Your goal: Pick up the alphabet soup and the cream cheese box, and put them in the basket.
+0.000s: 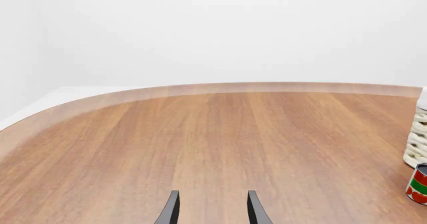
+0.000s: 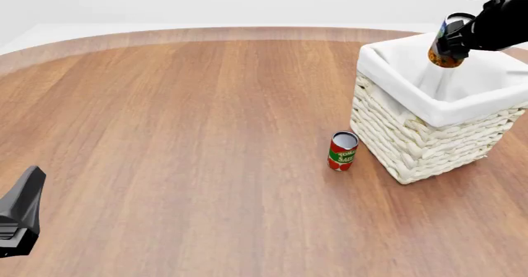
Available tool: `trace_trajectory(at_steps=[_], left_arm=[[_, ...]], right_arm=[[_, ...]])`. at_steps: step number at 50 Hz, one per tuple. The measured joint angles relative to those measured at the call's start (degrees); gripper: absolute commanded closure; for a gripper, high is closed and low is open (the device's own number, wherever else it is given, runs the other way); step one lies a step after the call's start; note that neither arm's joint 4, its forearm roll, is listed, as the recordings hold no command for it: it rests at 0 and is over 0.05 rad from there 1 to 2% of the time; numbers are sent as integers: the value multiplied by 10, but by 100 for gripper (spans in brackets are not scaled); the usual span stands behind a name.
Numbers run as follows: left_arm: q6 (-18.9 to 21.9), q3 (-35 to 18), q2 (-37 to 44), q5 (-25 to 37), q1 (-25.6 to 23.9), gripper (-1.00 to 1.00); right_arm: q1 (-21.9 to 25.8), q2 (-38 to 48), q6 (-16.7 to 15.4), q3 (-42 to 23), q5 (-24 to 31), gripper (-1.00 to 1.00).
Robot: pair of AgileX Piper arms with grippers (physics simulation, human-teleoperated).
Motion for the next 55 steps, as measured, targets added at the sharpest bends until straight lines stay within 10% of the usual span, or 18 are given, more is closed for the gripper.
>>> trace_trajectory(at_steps=[55], left_arm=[[0, 0, 0, 0, 0, -100]], right_arm=[[-27, 140, -40, -19, -53, 100]])
